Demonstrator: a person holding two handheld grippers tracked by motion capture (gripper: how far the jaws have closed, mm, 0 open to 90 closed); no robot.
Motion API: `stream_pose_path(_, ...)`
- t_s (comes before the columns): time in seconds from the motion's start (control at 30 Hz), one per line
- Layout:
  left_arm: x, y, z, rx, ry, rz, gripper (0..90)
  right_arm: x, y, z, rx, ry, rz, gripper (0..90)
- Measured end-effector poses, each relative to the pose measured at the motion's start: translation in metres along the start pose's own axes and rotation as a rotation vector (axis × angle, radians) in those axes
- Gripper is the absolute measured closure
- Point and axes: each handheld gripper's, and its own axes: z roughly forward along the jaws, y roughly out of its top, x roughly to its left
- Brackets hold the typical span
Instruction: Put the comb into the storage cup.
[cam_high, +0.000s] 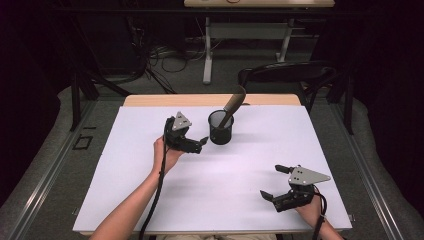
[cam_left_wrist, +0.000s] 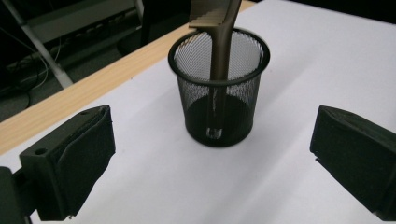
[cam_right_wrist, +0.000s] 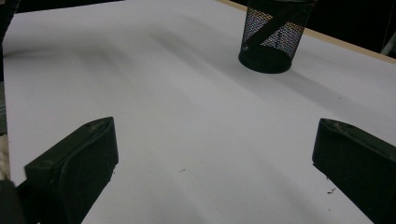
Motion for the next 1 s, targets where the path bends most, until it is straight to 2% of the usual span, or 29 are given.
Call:
stream_pose_path(0.27,0.002,-0.015,-0.020,0.064,0.000,0.004,0.3,0.000,0.000,0.000,-0.005,-0.002,0.002,0.0)
stream_pose_path(0.4,0.004,-0.020,-0.029,0.081,0.004,0.000,0.2,0.001,0.000,0.000,-0.003,-0.002,0.003,0.0)
stream_pose_path(0.77,0.004,-0.039,-0.052,0.106,0.025,-0.009,0.2,0.001,0.000,0.000,-0.003,-0.002,0.006,0.0)
stream_pose_path(1.0,0.003,-0.048,-0.063,0.106,0.028,-0.017,0.1,0.001,0.000,0.000,-0.003,-0.003,0.005,0.0)
